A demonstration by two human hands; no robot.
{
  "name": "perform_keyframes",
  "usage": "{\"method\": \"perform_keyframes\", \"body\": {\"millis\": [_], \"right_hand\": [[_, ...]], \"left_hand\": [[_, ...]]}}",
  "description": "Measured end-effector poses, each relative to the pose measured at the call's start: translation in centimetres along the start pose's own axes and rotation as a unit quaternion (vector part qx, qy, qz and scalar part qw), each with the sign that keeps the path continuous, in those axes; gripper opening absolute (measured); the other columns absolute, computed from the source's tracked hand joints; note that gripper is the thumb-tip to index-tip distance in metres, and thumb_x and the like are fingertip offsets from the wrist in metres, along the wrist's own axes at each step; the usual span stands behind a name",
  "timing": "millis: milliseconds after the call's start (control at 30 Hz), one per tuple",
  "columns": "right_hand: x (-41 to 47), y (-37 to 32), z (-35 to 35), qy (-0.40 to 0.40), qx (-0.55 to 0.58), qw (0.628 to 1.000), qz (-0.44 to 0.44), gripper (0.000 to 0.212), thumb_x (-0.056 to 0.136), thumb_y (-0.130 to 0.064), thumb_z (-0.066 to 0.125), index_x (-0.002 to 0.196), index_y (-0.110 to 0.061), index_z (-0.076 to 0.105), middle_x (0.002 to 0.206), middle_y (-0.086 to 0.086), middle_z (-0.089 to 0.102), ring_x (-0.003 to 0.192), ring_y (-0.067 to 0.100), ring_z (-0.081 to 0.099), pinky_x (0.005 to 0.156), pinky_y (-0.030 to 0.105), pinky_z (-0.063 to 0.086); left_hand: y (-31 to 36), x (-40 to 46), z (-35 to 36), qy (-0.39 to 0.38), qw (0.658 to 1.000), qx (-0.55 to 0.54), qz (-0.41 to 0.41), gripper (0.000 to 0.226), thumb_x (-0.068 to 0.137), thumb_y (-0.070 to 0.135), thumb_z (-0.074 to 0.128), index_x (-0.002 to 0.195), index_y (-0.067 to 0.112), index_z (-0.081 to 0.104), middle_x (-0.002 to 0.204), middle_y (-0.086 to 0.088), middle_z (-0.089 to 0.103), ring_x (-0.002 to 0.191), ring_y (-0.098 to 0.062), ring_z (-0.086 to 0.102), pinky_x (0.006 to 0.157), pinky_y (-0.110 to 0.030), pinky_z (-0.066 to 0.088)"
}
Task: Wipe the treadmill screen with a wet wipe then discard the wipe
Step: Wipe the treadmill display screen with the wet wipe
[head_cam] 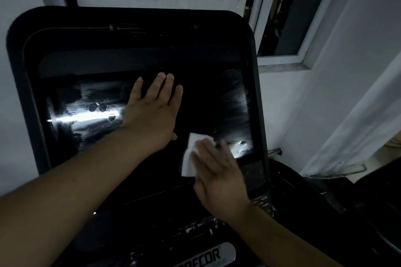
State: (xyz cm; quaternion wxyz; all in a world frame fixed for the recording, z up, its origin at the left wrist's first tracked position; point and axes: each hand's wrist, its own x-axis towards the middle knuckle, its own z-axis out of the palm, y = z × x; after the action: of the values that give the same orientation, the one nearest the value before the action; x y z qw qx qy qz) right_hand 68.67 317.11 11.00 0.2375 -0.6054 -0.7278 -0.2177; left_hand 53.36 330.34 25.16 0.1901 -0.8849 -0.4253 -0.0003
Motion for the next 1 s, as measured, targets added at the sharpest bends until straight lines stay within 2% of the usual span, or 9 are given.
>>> {"method": "perform_keyframes", "body": {"millis": [133,300,367,500,600,667,767,867,1000], "right_hand": [[-0.2,3.2,-0.4,-0.001,-0.046,0.999,-0.002,0.046,0.09,-0.027,0.054,0.131,-0.013,0.068,0.15,0.008,0.056,0.146,0.024,0.044,0.123,0.06,0.022],[0.8,6.0,-1.2,0.026,-0.04,0.992,0.119,0.05,0.102,-0.034,0.037,0.137,-0.011,0.064,0.151,0.013,0.053,0.145,0.027,0.045,0.125,0.058,0.019],[1.4,3.4,-0.4,0.033,-0.035,0.994,0.099,0.047,0.097,-0.03,0.045,0.133,-0.007,0.066,0.148,0.018,0.056,0.144,0.032,0.047,0.124,0.059,0.02],[0.7,-3.2,1.2,0.009,0.021,1.0,-0.018,0.041,0.093,-0.026,0.057,0.127,-0.007,0.069,0.147,0.014,0.057,0.149,0.03,0.04,0.122,0.06,0.024],[-0.5,-2.6,0.9,-0.006,0.0,0.999,-0.041,0.041,0.092,-0.026,0.059,0.129,-0.012,0.068,0.151,0.009,0.054,0.149,0.025,0.039,0.123,0.057,0.026],[-1.6,0.6,0.3,-0.01,-0.033,0.999,-0.013,0.042,0.091,-0.027,0.058,0.13,-0.015,0.069,0.151,0.008,0.055,0.148,0.024,0.042,0.123,0.058,0.025],[-3.3,5.5,-1.0,-0.019,-0.066,0.994,0.088,0.044,0.096,-0.029,0.05,0.135,-0.016,0.066,0.152,0.01,0.053,0.147,0.026,0.044,0.123,0.059,0.023],[-3.4,5.5,-0.8,-0.007,-0.075,0.983,0.169,0.045,0.1,-0.03,0.047,0.135,-0.01,0.065,0.149,0.017,0.055,0.144,0.03,0.046,0.123,0.059,0.025],[-2.6,-0.2,0.8,0.012,-0.024,0.994,0.109,0.042,0.097,-0.026,0.052,0.131,-0.005,0.066,0.148,0.022,0.055,0.145,0.034,0.045,0.122,0.058,0.027]], "left_hand": [[-0.4,-0.1,0.1,-0.002,1.0,-0.003,0.002,0.119,0.086,0.066,0.064,0.159,0.017,-0.018,0.166,-0.012,-0.027,0.153,-0.028,-0.026,0.123,-0.06,-0.006],[0.0,0.0,0.1,0.005,1.0,-0.006,0.003,0.12,0.085,0.065,0.065,0.159,0.016,-0.017,0.167,-0.013,-0.026,0.153,-0.028,-0.026,0.123,-0.06,-0.006],[0.0,0.0,0.2,0.009,1.0,-0.008,0.002,0.12,0.085,0.064,0.066,0.159,0.017,-0.015,0.167,-0.012,-0.024,0.154,-0.027,-0.024,0.123,-0.059,-0.006],[-0.1,0.1,0.2,0.008,1.0,-0.009,0.003,0.117,0.086,0.065,0.063,0.16,0.018,-0.014,0.168,-0.011,-0.023,0.154,-0.026,-0.023,0.123,-0.059,-0.006],[-0.2,0.1,0.2,0.004,1.0,-0.008,0.004,0.118,0.086,0.067,0.062,0.159,0.018,-0.016,0.167,-0.011,-0.026,0.153,-0.026,-0.025,0.123,-0.059,-0.006],[-0.3,0.0,0.1,0.0,1.0,-0.006,0.003,0.119,0.086,0.066,0.064,0.16,0.018,-0.016,0.167,-0.011,-0.025,0.154,-0.026,-0.024,0.123,-0.059,-0.006],[-0.1,0.0,0.0,0.0,1.0,-0.004,0.004,0.12,0.086,0.066,0.064,0.159,0.017,-0.017,0.167,-0.013,-0.026,0.153,-0.027,-0.025,0.123,-0.059,-0.006],[0.0,0.0,0.1,0.004,1.0,0.001,0.006,0.119,0.086,0.066,0.064,0.159,0.016,-0.017,0.166,-0.014,-0.026,0.153,-0.028,-0.025,0.123,-0.059,-0.006],[-0.1,0.1,0.3,0.014,1.0,-0.002,0.001,0.12,0.084,0.066,0.065,0.159,0.017,-0.015,0.167,-0.012,-0.024,0.154,-0.027,-0.024,0.123,-0.059,-0.006]]}}
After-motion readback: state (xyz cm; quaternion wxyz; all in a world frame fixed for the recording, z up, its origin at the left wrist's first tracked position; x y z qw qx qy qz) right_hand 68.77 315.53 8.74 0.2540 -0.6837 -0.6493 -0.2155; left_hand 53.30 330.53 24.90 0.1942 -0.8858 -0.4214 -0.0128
